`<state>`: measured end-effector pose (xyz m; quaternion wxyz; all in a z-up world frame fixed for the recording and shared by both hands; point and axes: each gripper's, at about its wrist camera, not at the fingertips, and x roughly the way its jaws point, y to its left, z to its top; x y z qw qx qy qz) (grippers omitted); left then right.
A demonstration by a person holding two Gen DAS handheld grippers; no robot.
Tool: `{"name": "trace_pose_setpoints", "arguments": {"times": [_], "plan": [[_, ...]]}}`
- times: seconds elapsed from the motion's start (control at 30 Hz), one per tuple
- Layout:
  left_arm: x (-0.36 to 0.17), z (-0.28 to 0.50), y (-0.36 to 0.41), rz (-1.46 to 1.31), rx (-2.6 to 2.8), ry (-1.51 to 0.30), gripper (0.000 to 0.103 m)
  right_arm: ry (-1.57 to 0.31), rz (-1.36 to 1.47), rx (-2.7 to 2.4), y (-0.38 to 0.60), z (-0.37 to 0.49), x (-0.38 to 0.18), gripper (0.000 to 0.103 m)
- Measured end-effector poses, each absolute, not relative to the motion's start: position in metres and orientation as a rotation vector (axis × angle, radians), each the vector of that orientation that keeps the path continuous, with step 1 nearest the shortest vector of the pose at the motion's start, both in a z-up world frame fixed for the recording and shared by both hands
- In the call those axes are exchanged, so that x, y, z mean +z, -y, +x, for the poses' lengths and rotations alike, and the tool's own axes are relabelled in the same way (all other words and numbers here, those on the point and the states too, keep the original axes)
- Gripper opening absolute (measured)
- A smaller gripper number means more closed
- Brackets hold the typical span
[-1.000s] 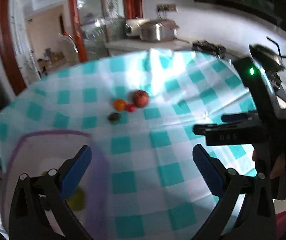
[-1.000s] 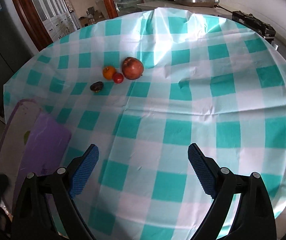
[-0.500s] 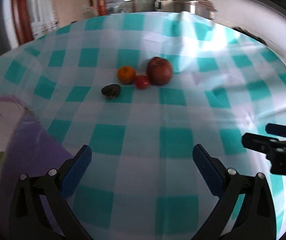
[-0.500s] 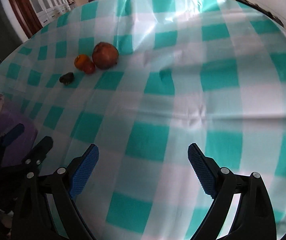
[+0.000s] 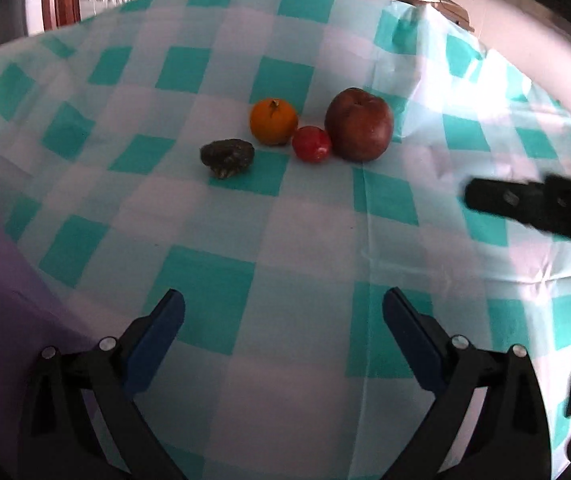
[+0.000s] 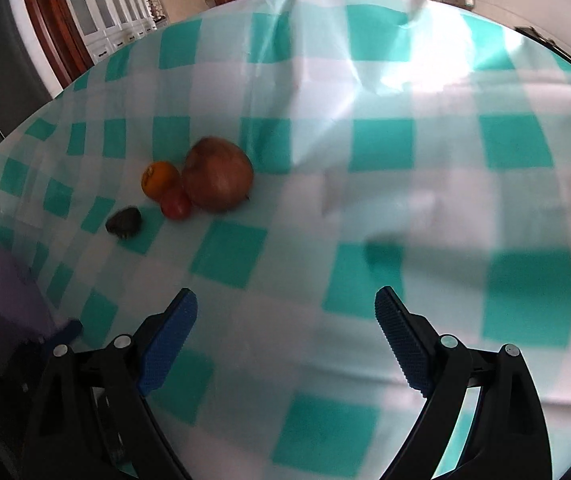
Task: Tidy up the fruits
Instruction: 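Move both grippers back over the remaining fruits on the tablecloth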
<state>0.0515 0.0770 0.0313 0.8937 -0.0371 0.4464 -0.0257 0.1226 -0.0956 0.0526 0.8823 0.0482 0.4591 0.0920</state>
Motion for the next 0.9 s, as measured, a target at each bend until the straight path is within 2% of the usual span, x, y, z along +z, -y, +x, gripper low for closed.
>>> {"name": "trace_pose_setpoints", "arguments": {"times": [0.23, 0.33, 0.63, 0.9], "plan": [[0.025, 0.057, -0.073, -0.069, -0.073, -0.956, 0.101, -0.928, 0.100, 0.246, 0.058, 0.161, 0.057, 0.088], [0.020, 0.060, -0.059, 0.032, -0.033, -0.984, 0.102, -0.909, 0.071, 0.270, 0.046, 0.171, 0.058, 0.088], [0.018, 0.060, -0.062, 0.033, -0.032, -0.984, 0.102, -0.811, 0.130, 0.273, 0.063, 0.180, 0.062, 0.088], [0.019, 0.059, -0.062, 0.031, -0.034, -0.984, 0.102, -0.833, 0.107, 0.294, 0.039, 0.212, 0.050, 0.087]]}}
